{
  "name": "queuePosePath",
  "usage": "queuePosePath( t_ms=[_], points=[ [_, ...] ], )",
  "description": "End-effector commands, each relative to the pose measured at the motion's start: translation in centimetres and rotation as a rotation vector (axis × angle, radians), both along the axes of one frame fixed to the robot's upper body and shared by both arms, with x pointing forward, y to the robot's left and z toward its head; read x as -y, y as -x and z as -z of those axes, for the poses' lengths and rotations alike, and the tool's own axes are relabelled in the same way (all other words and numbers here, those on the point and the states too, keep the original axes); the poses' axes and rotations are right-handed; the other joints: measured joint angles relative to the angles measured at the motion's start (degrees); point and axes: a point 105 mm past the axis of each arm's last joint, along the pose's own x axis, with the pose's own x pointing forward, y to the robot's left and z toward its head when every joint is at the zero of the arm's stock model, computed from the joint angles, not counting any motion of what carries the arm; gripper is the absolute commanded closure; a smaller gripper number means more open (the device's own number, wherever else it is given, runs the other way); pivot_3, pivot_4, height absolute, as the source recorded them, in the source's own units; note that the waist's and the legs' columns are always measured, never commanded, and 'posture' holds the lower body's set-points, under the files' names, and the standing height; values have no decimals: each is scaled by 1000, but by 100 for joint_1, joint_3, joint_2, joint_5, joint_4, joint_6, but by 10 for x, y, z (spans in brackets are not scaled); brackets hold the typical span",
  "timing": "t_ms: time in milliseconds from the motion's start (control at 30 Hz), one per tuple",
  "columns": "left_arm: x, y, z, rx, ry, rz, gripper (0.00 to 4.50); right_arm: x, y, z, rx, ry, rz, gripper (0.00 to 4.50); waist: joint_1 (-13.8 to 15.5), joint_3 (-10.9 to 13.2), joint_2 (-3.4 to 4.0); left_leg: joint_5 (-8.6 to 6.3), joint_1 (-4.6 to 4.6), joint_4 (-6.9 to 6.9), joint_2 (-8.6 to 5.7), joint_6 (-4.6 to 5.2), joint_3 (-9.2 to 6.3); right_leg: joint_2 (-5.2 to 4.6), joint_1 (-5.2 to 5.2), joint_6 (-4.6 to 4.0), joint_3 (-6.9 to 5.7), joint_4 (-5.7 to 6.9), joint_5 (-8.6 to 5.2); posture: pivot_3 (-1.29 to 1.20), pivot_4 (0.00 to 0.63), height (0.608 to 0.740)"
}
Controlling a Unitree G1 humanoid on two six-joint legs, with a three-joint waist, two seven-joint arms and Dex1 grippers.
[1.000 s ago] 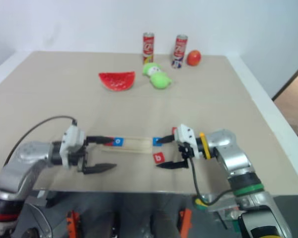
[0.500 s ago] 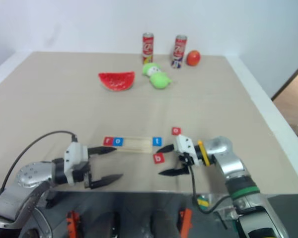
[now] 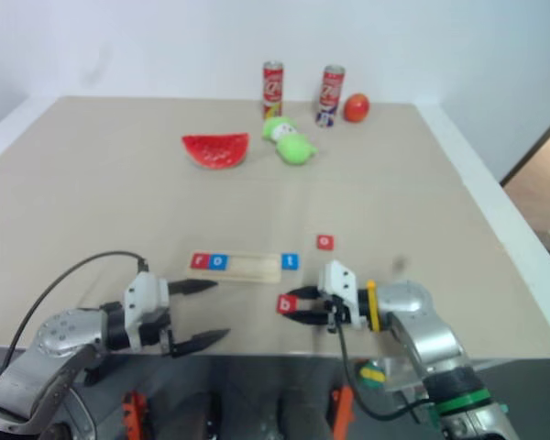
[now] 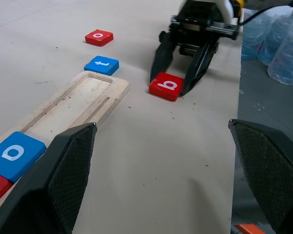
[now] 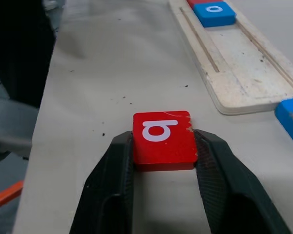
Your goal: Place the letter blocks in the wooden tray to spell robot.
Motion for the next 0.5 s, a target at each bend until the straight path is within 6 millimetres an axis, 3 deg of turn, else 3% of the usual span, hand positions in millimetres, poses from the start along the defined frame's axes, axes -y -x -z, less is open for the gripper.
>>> queuePosePath(
  t_ms=[33, 133, 300, 400, 500],
  points=[
    [1, 1, -4, 33, -2, 4, 0, 1, 1, -1, -3, 4, 51, 3305, -1, 0, 0, 0, 0, 0, 0, 0, 1, 0, 0, -1, 1, 0, 0, 0, 150, 740],
    [-1, 0, -2, 37, -6, -9, 0, 4, -1, -10, 19, -3, 83, 3305, -1, 0, 0, 0, 2, 2, 0, 0, 3, 0, 0, -2, 3, 0, 1, 0, 150, 740],
    [-14, -13, -1, 81, -5, -129, 0, 4, -14, -63, 93, -31, -33, 3305, -10, 5, 3, 0, 0, 2, -3, 0, 7, -2, -2, -2, 8, 0, 1, 0, 150, 740],
    [-24, -27, -5, 81, 42, -255, 0, -22, -42, -84, 174, -32, -91, 3305, -49, 13, -9, 1, 0, 3, -1, 1, 13, 2, -9, 3, 17, -3, 13, 0, 150, 740],
    [-33, -38, -5, 71, 66, -357, 0, -48, -66, -82, 187, 7, -129, 3305, -77, 11, -14, 2, 18, 1, 16, 4, 9, 20, -7, -21, 12, -3, 32, 0, 150, 740]
  ],
)
